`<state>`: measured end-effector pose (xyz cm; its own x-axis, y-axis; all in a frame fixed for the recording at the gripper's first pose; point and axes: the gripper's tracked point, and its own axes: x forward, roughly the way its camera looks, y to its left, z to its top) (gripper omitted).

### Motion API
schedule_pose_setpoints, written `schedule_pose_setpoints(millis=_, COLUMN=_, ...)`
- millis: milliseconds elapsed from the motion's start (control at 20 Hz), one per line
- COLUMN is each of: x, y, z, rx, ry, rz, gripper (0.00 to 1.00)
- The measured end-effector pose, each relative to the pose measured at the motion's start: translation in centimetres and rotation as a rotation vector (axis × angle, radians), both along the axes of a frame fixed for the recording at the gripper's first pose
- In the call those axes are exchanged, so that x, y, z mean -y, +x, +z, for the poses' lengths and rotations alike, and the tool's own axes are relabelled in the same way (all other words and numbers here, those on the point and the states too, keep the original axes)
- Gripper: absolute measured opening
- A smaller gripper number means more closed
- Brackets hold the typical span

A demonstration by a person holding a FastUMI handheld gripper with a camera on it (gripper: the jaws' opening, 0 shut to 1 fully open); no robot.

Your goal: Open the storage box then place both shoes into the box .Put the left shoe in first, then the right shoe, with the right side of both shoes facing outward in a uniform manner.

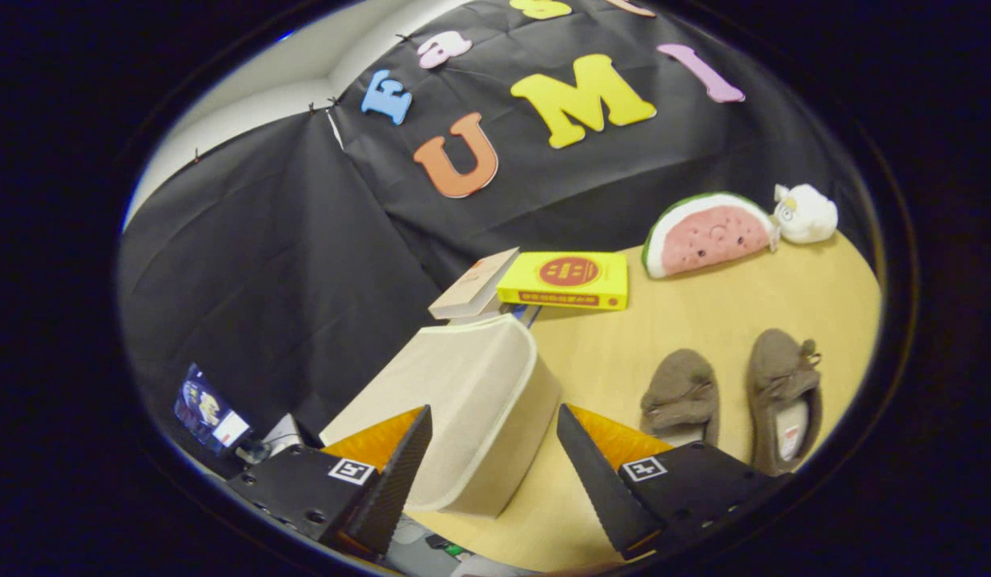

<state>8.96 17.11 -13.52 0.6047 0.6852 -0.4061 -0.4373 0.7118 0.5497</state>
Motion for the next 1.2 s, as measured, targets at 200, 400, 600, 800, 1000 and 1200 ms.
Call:
schedule_pose_setpoints(millis=200, x=-2.7, y=0.9, z=-0.4, rx=-0.141, ry=0.198, rz=0.118, gripper=0.96)
schedule_pose_setpoints(millis=400, x=-3.1, y=2.3, z=-1.3, rx=-0.242, ry=0.324, rz=0.148, gripper=0.95)
schedule_pose_setpoints(millis=600, x=-4.0, y=3.3, z=-2.2, rx=-0.369, ry=0.431, rz=0.184, gripper=0.94)
schedule_pose_setpoints(millis=800, x=-4.8, y=3.3, z=-2.9, rx=-0.507, ry=0.518, rz=0.226, gripper=0.94)
schedule_pose_setpoints(millis=1000, x=-4.7, y=3.4, z=-2.6, rx=-0.481, ry=0.479, rz=0.214, gripper=0.59)
schedule_pose_setpoints(millis=1200, x=-4.0, y=3.5, z=-2.3, rx=-0.48, ry=0.448, rz=0.187, gripper=0.37)
